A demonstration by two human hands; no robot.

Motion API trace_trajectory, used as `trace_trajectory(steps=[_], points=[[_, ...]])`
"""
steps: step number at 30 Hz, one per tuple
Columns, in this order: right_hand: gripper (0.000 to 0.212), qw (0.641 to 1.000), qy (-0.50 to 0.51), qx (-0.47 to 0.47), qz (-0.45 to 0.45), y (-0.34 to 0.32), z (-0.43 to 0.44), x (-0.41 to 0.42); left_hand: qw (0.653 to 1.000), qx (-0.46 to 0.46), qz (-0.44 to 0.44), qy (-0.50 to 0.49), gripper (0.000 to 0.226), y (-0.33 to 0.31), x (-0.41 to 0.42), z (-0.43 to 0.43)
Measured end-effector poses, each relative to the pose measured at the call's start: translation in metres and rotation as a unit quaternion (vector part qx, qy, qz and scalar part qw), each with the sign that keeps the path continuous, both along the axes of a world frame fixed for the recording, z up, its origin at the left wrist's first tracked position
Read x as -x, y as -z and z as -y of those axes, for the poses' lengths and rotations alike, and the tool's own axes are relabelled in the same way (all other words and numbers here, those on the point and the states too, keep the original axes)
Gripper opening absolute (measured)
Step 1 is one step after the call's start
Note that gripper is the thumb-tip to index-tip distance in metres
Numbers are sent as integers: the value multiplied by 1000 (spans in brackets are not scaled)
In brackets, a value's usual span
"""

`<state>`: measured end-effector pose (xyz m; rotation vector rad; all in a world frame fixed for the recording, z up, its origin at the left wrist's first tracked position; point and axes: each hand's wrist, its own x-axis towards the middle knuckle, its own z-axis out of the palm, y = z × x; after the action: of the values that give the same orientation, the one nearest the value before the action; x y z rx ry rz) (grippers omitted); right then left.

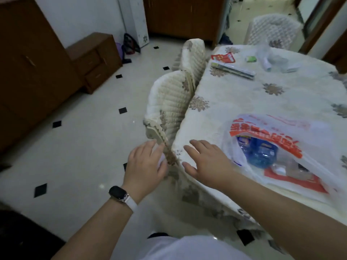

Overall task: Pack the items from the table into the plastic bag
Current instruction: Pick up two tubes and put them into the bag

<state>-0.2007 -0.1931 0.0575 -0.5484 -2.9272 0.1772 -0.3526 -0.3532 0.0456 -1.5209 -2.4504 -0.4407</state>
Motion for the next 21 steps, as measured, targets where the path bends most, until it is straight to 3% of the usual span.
trace_trajectory(steps=[21], points=[[55, 984, -177, -19, -2, 16, 94, 357, 980, 35, 28, -195, 48, 6, 277, 162]])
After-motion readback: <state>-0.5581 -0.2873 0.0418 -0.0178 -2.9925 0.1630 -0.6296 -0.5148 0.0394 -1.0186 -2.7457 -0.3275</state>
